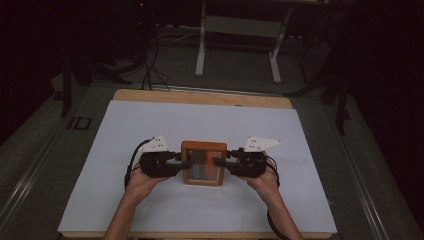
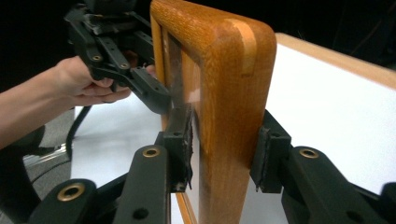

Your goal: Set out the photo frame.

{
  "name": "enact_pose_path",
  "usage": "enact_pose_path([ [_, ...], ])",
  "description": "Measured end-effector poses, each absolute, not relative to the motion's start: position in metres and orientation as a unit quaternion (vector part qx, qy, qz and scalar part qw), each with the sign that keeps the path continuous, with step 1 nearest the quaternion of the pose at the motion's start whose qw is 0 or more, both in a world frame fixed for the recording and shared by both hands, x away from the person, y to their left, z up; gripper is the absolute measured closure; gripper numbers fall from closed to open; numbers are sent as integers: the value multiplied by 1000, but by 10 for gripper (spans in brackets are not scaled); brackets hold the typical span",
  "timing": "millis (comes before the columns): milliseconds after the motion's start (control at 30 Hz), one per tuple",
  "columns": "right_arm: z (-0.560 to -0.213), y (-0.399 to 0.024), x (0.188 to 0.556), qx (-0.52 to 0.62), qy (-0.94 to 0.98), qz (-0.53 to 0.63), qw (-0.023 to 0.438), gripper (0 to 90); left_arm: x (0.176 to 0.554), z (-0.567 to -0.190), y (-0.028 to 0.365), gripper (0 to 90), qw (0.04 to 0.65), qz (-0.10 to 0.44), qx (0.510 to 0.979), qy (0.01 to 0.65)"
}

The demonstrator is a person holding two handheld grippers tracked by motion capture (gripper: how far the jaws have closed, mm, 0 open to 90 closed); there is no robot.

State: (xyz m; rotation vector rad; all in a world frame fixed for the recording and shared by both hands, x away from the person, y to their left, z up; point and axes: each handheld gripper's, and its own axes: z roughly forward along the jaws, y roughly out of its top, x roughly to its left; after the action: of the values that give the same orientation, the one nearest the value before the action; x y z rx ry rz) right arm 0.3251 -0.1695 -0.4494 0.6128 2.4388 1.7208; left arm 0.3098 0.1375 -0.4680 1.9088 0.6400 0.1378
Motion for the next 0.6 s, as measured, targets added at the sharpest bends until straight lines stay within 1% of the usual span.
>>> enact_pose_path([
  [267, -466, -163, 334, 233, 802, 549, 28, 614, 317, -482, 138, 594, 518, 43, 802, 294],
  [500, -474, -165, 342, 262, 796, 545, 16, 588, 319, -487, 132, 589, 518, 61, 795, 310],
  [600, -476, -164, 344, 270, 794, 544, 21, 579, 320, -488, 130, 577, 518, 68, 793, 315],
])
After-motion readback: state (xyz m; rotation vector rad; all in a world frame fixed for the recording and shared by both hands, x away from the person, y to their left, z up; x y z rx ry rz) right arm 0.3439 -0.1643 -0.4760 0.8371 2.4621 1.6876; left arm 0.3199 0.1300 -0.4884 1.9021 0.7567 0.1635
